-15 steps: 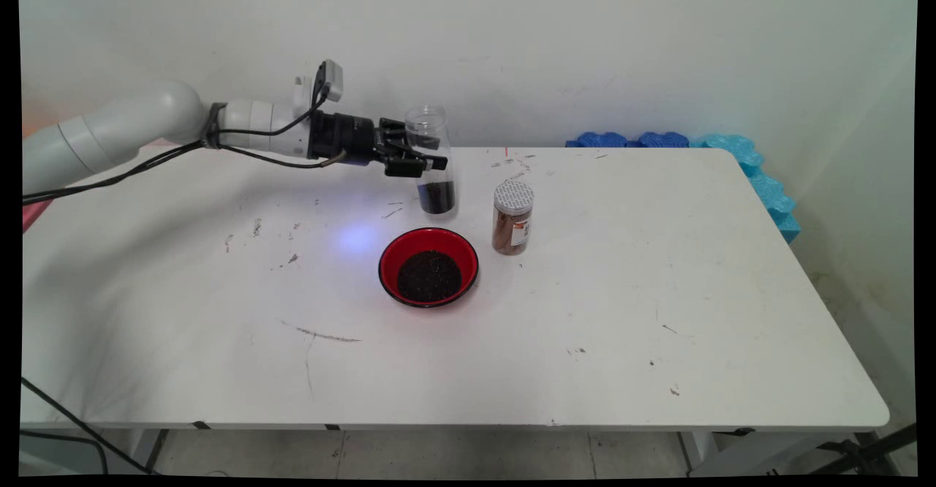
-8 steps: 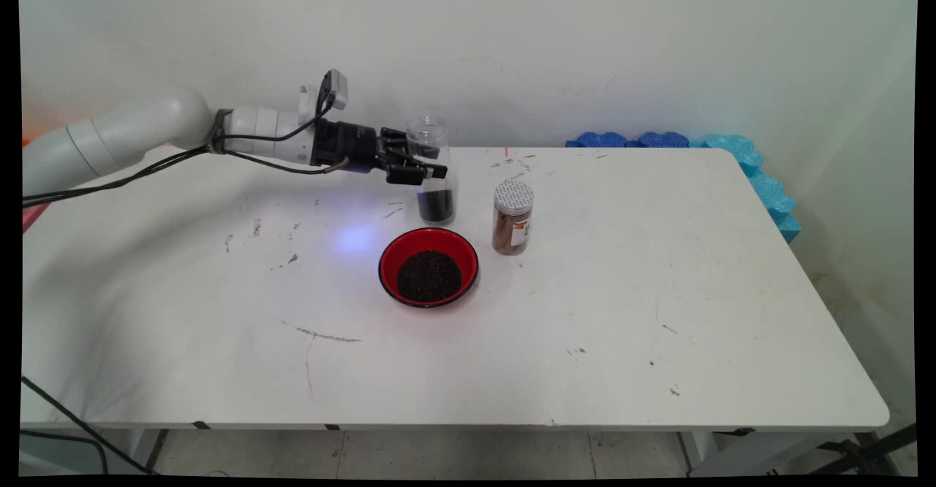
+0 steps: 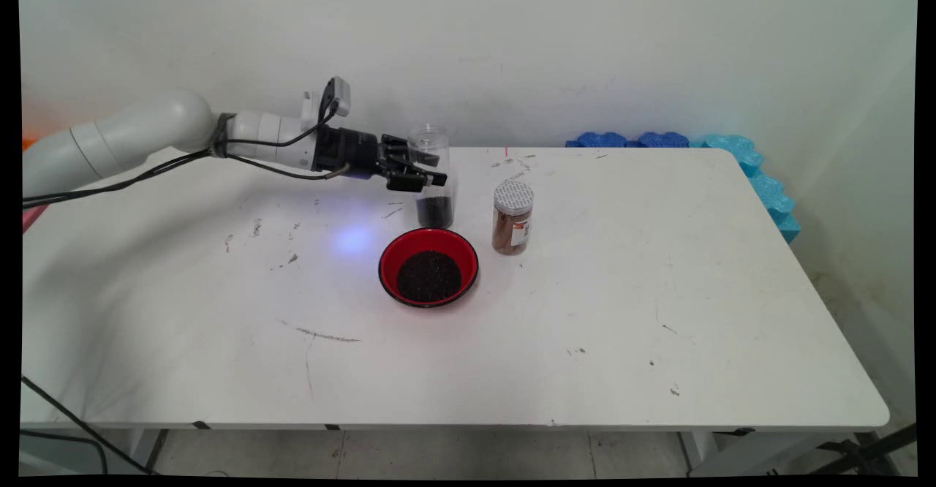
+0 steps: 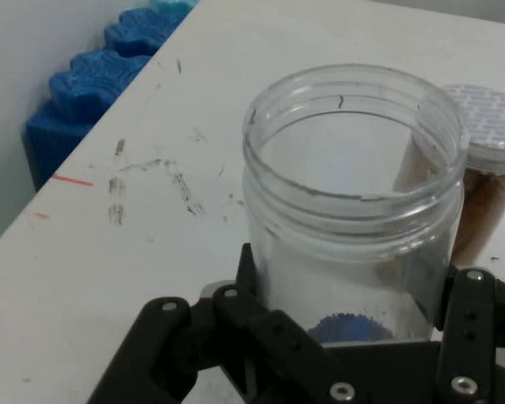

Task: Place the picked object on the table

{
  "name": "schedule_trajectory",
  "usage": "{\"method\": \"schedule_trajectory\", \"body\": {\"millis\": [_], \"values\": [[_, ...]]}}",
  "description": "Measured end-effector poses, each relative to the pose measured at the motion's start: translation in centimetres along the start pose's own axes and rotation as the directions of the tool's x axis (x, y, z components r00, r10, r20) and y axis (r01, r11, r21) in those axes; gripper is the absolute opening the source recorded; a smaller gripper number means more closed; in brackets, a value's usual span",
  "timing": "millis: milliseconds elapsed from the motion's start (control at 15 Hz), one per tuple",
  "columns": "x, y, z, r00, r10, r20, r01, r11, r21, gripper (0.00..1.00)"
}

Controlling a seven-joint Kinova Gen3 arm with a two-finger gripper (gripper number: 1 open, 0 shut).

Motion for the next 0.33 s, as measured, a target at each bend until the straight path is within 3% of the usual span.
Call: {"method": "schedule_trajectory", "body": {"millis": [133, 200, 333], "values": [[-0.12, 0.15, -0.02, 1.000, 0.001, 0.004, -0.001, 1.000, -0.003, 0.00], [-0.16, 0.21, -0.04, 1.000, 0.002, 0.005, -0.002, 1.000, -0.004, 1.00], [-0.24, 0.38, -0.09, 1.000, 0.003, 0.008, -0.003, 1.000, -0.006, 1.00]]}}
